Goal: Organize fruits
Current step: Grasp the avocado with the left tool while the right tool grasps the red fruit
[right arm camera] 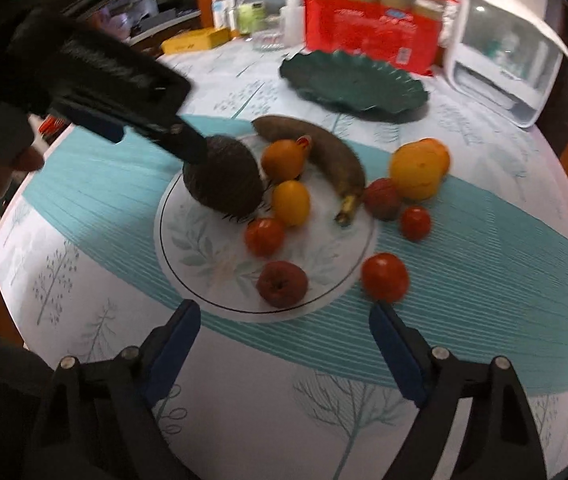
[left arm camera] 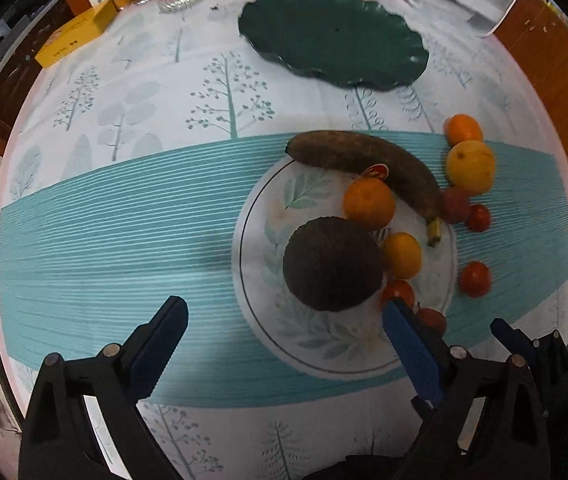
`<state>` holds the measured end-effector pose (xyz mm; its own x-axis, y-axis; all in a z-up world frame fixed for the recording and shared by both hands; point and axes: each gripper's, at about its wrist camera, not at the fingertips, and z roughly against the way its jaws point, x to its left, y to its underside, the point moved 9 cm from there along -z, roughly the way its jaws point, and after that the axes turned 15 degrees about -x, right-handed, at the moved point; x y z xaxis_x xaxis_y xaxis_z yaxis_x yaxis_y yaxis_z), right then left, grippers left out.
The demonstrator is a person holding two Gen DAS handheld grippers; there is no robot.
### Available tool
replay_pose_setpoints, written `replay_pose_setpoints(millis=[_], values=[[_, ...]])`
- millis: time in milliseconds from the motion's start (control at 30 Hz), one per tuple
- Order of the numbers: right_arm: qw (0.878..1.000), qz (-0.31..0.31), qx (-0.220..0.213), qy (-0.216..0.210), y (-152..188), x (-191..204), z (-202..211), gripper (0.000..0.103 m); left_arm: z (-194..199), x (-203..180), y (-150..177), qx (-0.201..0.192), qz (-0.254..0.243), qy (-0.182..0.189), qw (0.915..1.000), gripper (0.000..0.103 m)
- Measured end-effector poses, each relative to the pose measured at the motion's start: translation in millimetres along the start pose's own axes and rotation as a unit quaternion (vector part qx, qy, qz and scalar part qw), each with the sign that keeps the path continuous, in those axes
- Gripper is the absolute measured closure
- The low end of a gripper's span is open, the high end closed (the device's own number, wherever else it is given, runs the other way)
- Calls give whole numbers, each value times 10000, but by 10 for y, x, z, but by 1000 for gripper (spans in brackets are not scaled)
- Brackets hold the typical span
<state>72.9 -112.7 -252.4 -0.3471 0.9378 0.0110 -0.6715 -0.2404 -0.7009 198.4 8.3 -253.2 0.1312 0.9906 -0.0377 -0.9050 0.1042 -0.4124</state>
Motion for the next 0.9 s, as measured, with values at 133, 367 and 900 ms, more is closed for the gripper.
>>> replay_pose_setpoints(millis=[133, 367, 900], values=[[9997, -2, 143, -202, 34, 26, -145, 24, -162, -54, -18, 150, -42, 25, 9999, 9], [9987, 44, 290, -426, 65, 55, -311, 40, -369, -161, -27, 380, -37, 156, 9991, 9], [9977, 127, 309, -595, 36, 23, -455, 67, -657, -296, 3, 651, 88, 385, 9971, 29]])
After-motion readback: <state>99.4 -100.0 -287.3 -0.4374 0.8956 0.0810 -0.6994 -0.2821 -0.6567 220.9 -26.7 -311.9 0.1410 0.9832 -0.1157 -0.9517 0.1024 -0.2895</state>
